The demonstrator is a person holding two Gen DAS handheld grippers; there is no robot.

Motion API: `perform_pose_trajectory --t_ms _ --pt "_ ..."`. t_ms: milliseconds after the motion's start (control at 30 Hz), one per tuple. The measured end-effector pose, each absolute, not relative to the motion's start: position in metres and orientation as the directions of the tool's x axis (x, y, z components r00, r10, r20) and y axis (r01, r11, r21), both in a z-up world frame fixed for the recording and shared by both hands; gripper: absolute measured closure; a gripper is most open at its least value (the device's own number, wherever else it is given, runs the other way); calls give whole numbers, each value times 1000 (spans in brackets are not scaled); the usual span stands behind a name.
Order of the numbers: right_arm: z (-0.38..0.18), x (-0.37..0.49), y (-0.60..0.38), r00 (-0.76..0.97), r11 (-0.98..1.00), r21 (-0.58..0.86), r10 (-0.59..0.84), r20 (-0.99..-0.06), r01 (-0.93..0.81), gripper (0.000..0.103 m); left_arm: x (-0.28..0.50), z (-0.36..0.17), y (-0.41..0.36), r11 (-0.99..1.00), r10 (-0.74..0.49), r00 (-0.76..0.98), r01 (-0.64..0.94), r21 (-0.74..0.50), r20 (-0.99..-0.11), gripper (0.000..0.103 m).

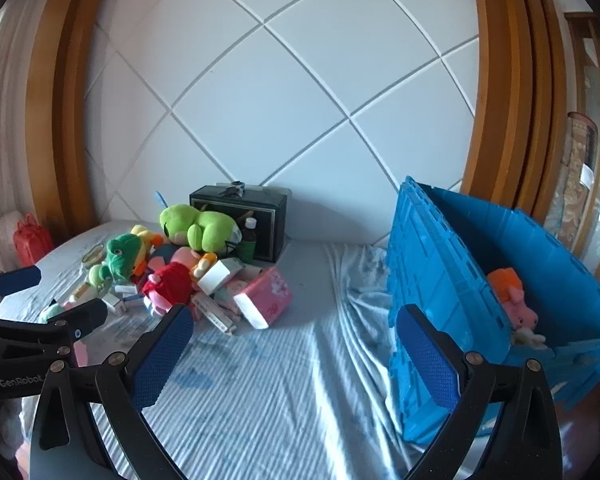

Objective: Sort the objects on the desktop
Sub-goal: 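Move both tools toward the pink pig plush in green shirt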

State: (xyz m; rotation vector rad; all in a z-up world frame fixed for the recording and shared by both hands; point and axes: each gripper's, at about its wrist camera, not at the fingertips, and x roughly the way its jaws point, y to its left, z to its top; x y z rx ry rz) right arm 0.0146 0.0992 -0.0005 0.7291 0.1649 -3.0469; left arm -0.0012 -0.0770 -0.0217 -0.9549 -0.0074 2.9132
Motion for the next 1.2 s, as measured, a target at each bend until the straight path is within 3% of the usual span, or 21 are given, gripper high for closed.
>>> perform_pose_trajectory --t_ms 1200 --pt "-27 -21 79 -839 -984 -114 -54 -542 137 0 -15 -59 -103 -998 -19 -737 57 -34 -675 1"
